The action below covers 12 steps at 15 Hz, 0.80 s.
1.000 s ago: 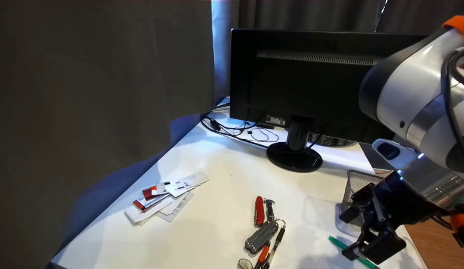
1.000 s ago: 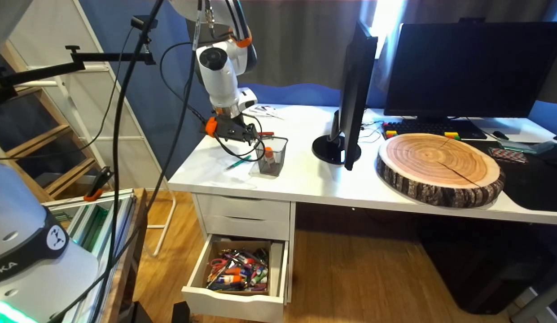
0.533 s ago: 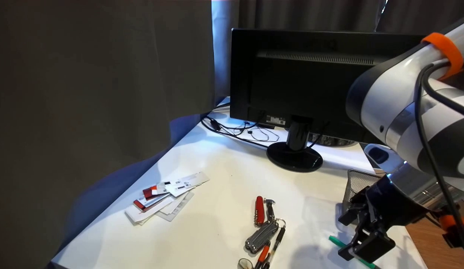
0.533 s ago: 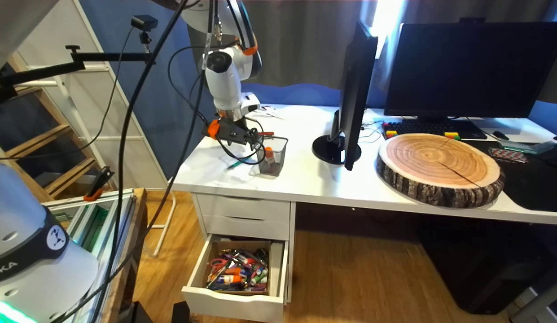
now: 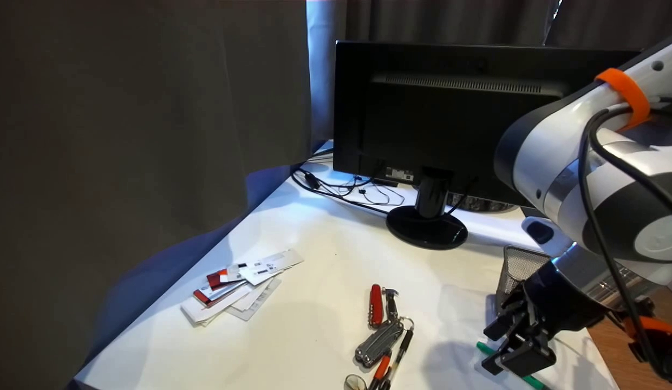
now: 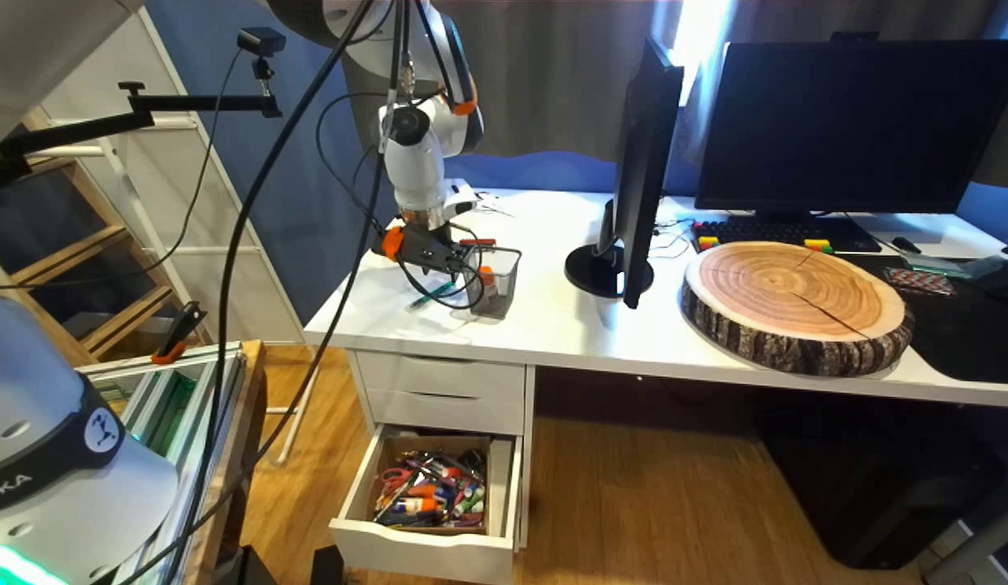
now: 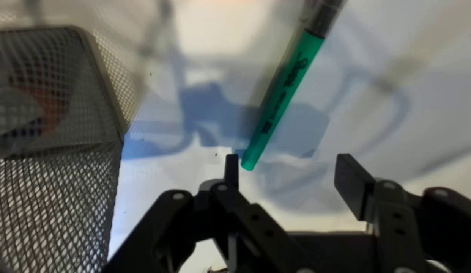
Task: Pick up the glue stick, then place it in the bin
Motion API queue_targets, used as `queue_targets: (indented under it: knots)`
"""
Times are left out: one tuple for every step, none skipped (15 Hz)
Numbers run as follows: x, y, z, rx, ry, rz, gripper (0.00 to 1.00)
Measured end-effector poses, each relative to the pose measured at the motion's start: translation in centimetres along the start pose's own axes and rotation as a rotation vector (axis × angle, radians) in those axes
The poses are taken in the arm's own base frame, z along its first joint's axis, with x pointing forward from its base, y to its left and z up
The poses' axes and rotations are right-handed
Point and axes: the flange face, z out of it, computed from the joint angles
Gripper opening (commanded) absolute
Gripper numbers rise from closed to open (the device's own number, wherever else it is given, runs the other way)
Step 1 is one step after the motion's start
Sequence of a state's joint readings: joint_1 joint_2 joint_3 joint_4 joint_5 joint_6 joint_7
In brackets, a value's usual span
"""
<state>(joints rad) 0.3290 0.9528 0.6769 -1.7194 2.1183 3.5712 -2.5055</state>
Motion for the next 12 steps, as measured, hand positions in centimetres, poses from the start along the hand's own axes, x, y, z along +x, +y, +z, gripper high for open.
queue_targets:
  knots:
    - [-0.1,0.1,0.1,0.001,-0.002,0.003,0.34]
    - [-0.2,0.2,0.1,0.002,-0.002,0.007,0.27]
    - [-0.1,0.4,0.1,0.002,-0.001,0.010,0.18]
    - [-0.1,0.5,0.0,0.002,0.001,0.013,0.12]
    - [-0.1,0.7,0.0,0.002,0.002,0.017,0.04]
    - [-0.1,0.8,-0.1,0.002,0.003,0.020,0.03]
    - [-0.1,0.9,-0.1,0.002,0.004,0.023,0.02]
    - [-0.1,1.0,-0.2,0.003,0.005,0.024,0.00]
    - [-0.1,1.1,-0.2,0.003,0.006,0.026,0.00]
    - [-0.1,1.1,-0.2,0.004,0.007,0.027,0.26]
    - [0.0,1.1,-0.2,0.004,0.007,0.028,0.27]
    - [0.0,1.1,-0.3,0.004,0.007,0.028,0.32]
